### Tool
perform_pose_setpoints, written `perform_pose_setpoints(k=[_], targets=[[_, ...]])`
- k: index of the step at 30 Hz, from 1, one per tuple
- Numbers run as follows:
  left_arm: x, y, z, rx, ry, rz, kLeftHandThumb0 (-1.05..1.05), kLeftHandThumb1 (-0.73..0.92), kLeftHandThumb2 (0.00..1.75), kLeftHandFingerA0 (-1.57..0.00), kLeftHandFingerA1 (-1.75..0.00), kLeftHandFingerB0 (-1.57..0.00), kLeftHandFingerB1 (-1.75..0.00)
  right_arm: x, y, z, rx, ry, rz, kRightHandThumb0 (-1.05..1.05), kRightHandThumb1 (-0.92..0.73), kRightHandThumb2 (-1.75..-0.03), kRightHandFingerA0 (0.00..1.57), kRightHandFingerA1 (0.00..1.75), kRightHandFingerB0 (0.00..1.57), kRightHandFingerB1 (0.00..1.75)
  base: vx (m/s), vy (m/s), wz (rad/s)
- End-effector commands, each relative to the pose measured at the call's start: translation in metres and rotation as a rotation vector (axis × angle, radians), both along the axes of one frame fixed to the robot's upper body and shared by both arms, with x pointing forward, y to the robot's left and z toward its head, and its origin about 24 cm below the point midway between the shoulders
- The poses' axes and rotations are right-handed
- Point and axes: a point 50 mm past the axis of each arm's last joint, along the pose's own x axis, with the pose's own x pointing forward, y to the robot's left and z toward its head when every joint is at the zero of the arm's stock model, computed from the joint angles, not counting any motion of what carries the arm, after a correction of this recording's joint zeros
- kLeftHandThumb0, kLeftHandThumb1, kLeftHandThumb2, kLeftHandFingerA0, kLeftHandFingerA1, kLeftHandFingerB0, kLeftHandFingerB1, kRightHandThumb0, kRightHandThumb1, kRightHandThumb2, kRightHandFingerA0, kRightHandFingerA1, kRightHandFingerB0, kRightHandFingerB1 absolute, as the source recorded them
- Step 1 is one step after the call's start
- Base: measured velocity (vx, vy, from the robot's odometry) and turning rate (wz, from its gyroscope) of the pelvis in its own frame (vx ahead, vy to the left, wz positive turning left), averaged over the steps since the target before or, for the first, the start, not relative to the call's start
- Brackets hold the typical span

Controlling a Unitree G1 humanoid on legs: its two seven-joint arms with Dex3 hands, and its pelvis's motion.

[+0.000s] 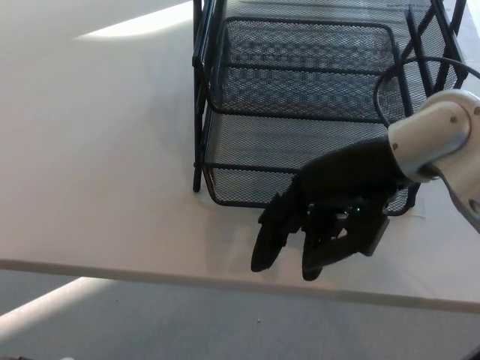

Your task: A balck drawer is kept on the middle of the table and the robot uses its right hand to push it back away from the robot

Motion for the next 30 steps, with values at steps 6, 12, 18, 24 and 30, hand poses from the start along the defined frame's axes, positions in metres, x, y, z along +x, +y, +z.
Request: perform_pose_setpoints(k=[6, 12, 18, 24, 30], targets=[[-0.006, 0.007, 0.001, 0.005, 0.006, 0.002, -0.55, 0.71, 0.63, -0.49, -0.4, -0.35, -0.34, -0.073, -0.048, 0.004, -0.084, 0.099, 0.072, -0.51, -0.81, -0.62, 0.56, 0.42, 0.39, 0.34, 0.0, 0.0, 0.0], [-0.006, 0.006, 0.001, 0.011, 0.015, -0.008, -0.54, 0.75, 0.63, -0.5, -0.39, -0.34, -0.33, -0.066, -0.087, -0.034, -0.124, 0.156, -0.124, -0.53, -0.82, -0.64, 0.52, 0.42, 0.37, 0.34, 0.0, 0.0, 0.0], [-0.005, 0.006, 0.001, 0.004, 0.013, 0.008, -0.56, 0.71, 0.62, -0.49, -0.4, -0.33, -0.33, -0.075, -0.123, -0.094, -0.024, 0.258, -0.404, -0.51, -0.76, -0.64, 0.52, 0.42, 0.36, 0.35, 0.0, 0.0, 0.0], [-0.007, 0.009, 0.002, 0.006, 0.006, 0.002, -0.56, 0.71, 0.63, -0.49, -0.4, -0.33, -0.34, -0.103, -0.14, -0.137, 0.022, 0.339, -0.499, -0.53, -0.79, -0.64, 0.54, 0.41, 0.38, 0.34, 0.0, 0.0, 0.0], [-0.008, 0.009, 0.001, 0.012, 0.009, 0.011, -0.55, 0.72, 0.63, -0.49, -0.39, -0.32, -0.33, -0.121, -0.164, -0.165, -0.034, 0.29, -0.652, -0.55, -0.78, -0.64, 0.55, 0.39, 0.38, 0.33, 0.0, 0.0, 0.0]])
